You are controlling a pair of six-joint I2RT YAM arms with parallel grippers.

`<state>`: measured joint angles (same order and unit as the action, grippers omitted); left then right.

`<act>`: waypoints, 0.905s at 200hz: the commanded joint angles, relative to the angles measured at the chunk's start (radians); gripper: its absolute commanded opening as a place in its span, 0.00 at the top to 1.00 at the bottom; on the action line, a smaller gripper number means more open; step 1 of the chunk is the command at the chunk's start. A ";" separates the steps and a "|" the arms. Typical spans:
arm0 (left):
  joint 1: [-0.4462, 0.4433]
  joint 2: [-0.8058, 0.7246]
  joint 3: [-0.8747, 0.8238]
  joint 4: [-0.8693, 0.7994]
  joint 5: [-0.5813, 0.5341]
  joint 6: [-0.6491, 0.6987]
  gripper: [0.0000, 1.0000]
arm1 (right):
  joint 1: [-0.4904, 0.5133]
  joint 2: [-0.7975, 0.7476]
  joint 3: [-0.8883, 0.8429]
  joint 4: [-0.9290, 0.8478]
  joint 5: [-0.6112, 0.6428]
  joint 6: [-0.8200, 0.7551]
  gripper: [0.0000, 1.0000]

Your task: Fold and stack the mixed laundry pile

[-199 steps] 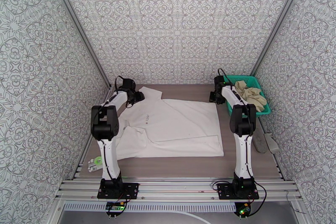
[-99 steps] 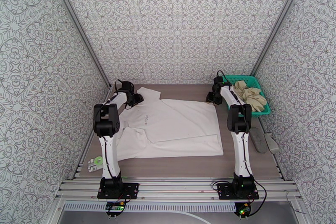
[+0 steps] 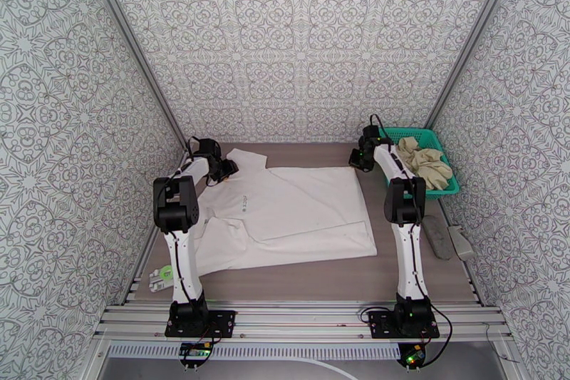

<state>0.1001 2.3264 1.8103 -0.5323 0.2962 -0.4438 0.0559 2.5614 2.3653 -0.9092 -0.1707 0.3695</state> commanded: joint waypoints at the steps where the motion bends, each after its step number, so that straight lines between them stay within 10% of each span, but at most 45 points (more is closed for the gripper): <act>1: 0.018 0.028 -0.023 -0.089 -0.009 0.009 0.52 | -0.019 -0.016 0.065 -0.031 0.151 -0.002 0.84; 46: 0.027 0.017 -0.029 -0.086 -0.012 0.015 0.52 | -0.024 -0.051 0.050 -0.064 0.255 -0.018 0.61; 181: 0.039 0.053 0.264 -0.181 -0.080 0.214 0.39 | -0.021 -0.095 -0.101 0.030 -0.007 -0.063 0.56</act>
<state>0.1207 2.3234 1.9759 -0.6327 0.2806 -0.3187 0.0326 2.5168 2.2776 -0.9066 -0.1444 0.3168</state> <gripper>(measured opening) 0.603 0.434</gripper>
